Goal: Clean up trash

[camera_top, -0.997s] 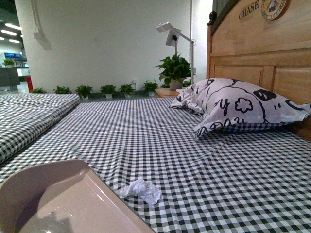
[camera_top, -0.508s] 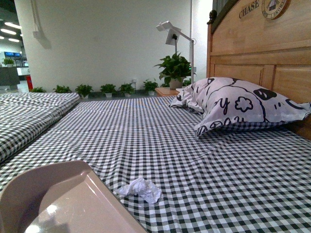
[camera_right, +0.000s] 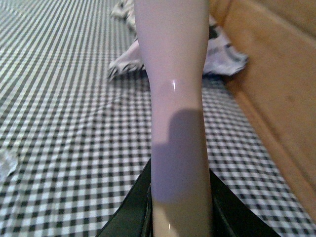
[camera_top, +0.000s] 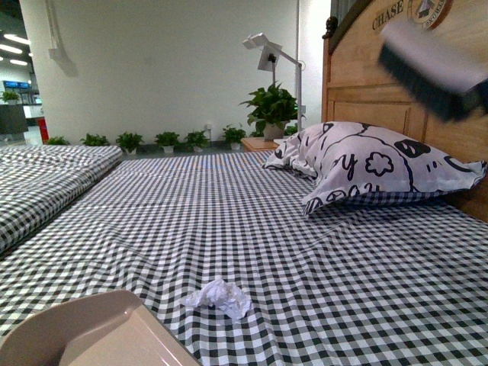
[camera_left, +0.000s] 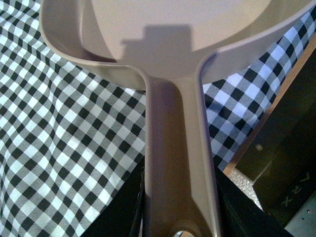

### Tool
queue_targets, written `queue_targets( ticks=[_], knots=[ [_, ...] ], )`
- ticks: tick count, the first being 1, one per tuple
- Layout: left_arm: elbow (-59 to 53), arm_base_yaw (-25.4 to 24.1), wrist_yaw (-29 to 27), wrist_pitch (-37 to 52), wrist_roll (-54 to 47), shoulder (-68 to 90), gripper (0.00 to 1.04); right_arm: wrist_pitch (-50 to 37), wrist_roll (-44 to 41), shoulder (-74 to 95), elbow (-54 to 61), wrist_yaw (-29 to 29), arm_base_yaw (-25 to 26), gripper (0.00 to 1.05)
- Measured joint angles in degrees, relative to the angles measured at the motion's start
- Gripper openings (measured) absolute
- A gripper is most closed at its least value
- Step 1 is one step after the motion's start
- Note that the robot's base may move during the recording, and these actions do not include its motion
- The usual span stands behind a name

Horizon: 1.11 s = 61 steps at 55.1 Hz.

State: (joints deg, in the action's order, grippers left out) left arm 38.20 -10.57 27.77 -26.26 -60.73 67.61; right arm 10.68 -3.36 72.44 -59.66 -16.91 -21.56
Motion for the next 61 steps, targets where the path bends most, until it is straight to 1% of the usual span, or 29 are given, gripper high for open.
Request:
queue_targets(
  ticks=[4, 11, 24, 34, 48, 61],
  knots=[
    [0.0, 0.0, 0.09, 0.0, -0.02, 0.0, 0.28, 0.42, 0.09, 10.01, -4.09, 0.46, -0.42, 0.2],
    [0.0, 0.0, 0.15, 0.0, -0.02, 0.0, 0.28, 1.84, 0.48, 18.97, -7.02, 0.2, -0.46, 0.2],
    [0.0, 0.0, 0.11, 0.0, 0.0, 0.0, 0.28, 1.75, 0.48, 24.59, -13.99, 0.35, -1.38, 0.2],
    [0.0, 0.0, 0.11, 0.0, -0.02, 0.0, 0.28, 2.97, 0.55, 31.87, -18.51, 2.25, -3.1, 0.2],
    [0.0, 0.0, 0.11, 0.0, -0.02, 0.0, 0.28, 2.86, 2.49, 41.38, -22.73, 4.52, -5.62, 0.2],
    [0.0, 0.0, 0.13, 0.0, -0.02, 0.0, 0.28, 1.38, 3.74, 45.55, -24.04, 4.52, -7.1, 0.2]
  ],
)
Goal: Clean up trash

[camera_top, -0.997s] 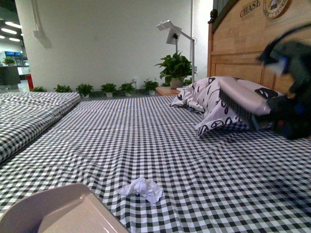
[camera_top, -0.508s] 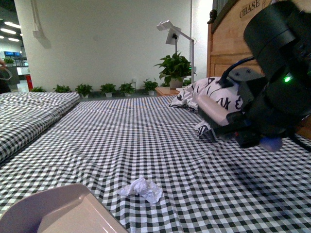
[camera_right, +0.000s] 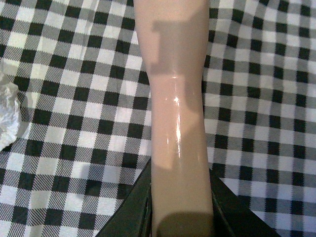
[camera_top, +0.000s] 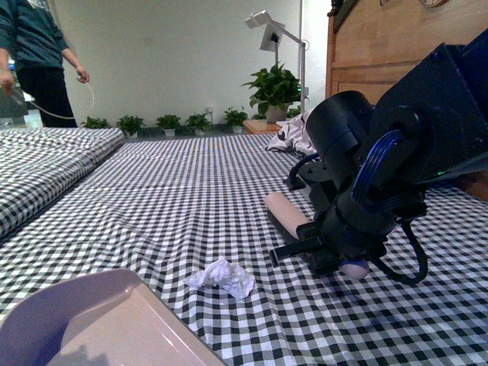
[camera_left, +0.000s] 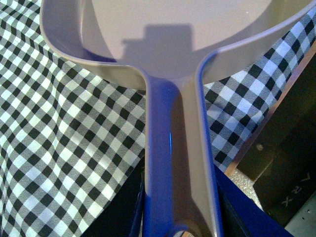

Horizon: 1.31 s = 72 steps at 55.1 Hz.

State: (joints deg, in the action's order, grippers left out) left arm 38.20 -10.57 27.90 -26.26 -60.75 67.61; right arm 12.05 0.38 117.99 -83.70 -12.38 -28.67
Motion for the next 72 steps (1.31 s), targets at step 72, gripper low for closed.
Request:
queue_targets(
  ticks=[72],
  knots=[
    [-0.07, -0.02, 0.2, 0.15, 0.26, -0.02, 0.28, -2.21, 0.7, -23.93, 16.26, 30.05, 6.8, 0.19]
  ],
)
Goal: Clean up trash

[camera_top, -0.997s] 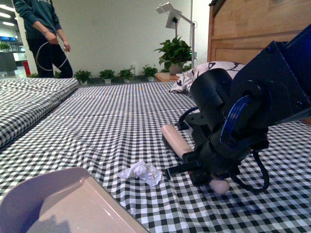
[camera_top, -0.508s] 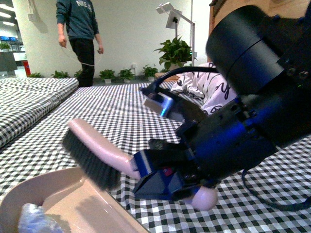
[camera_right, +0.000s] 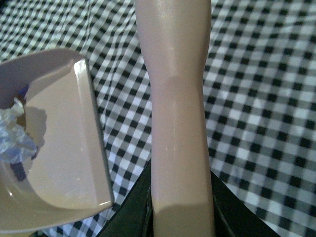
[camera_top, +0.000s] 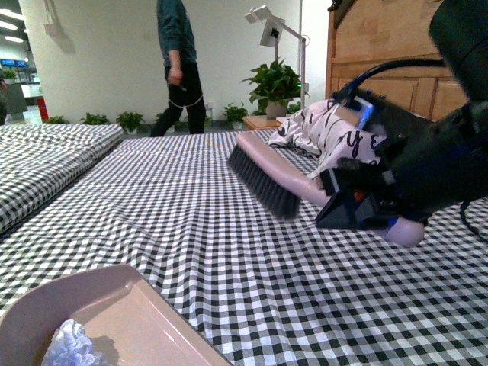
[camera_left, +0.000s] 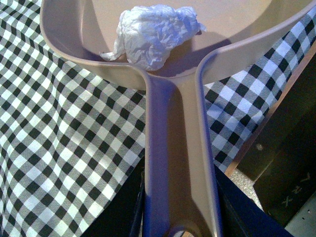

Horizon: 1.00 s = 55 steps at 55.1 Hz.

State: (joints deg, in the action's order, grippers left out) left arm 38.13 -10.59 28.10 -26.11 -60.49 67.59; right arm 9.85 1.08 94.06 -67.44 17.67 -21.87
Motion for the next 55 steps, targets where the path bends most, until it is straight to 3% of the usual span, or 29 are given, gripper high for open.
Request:
queue_targets(
  ticks=[3, 6, 10, 13, 22, 32, 45, 55],
  knots=[
    [-2.64, -0.52, 2.64, 6.23, 2.86, -1.11, 0.28, 0.0, 0.48, -1.46, 0.0, -0.31, 1.05, 0.19],
    [-7.43, -1.07, 6.32, 17.92, 9.79, -3.04, 0.28, 0.04, 0.68, -3.61, 0.0, -0.44, 2.43, 0.19],
    [-9.79, -1.49, 7.04, 30.99, 21.31, -5.29, 0.28, 0.74, 1.09, -7.65, 0.02, -0.46, 4.48, 0.19],
    [-9.66, -1.95, 6.88, 35.3, 26.25, -6.67, 0.28, 1.25, 1.49, -10.38, 0.04, -0.09, 5.7, 0.19],
    [-9.22, -2.27, 6.16, 35.21, 35.93, -11.37, 0.28, 3.23, 4.26, -17.92, 0.15, 1.16, 10.56, 0.19],
    [-6.49, -0.85, -0.7, 34.49, 40.5, -17.62, 0.28, 6.25, 9.03, -26.6, 0.15, 6.29, 17.22, 0.19],
    [-4.68, 0.63, -11.39, 33.09, 41.38, -25.24, 0.28, 7.5, 14.36, -35.69, 0.57, 9.99, 18.69, 0.19],
    [-3.19, 0.61, -15.54, 28.89, 43.45, -32.68, 0.28, 8.87, 19.04, -42.58, 3.37, 9.51, 16.98, 0.19]
  ],
)
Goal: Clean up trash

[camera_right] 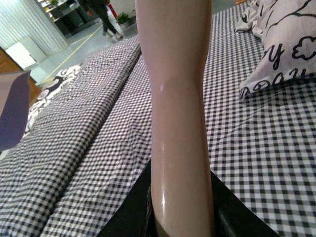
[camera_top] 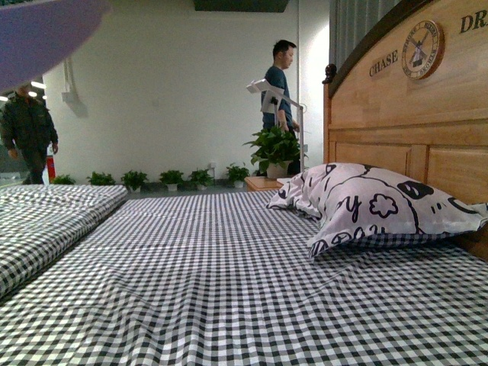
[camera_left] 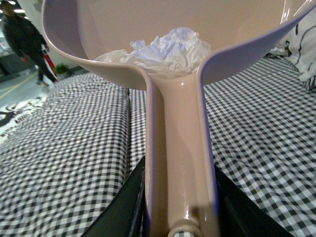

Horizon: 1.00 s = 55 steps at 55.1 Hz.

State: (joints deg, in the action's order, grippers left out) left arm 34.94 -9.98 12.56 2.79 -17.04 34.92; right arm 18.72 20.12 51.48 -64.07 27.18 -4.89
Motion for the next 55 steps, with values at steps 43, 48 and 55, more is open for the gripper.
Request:
queue_targets(
  ticks=[43, 48, 55],
  knots=[
    [-3.48, 14.25, -23.39, 0.57, 9.53, -13.31, 0.28, 4.09, 6.43, -14.16, 2.99, -12.94, -11.47, 0.19],
    [-4.79, 16.5, -26.01, 0.96, 10.01, -14.03, 0.28, 3.96, 6.36, -14.38, 3.26, -15.74, -11.74, 0.19],
    [-6.34, 18.36, -26.99, 1.18, 10.8, -14.56, 0.28, 5.7, 5.6, -14.47, 3.45, -20.59, -12.44, 0.19]
  ],
)
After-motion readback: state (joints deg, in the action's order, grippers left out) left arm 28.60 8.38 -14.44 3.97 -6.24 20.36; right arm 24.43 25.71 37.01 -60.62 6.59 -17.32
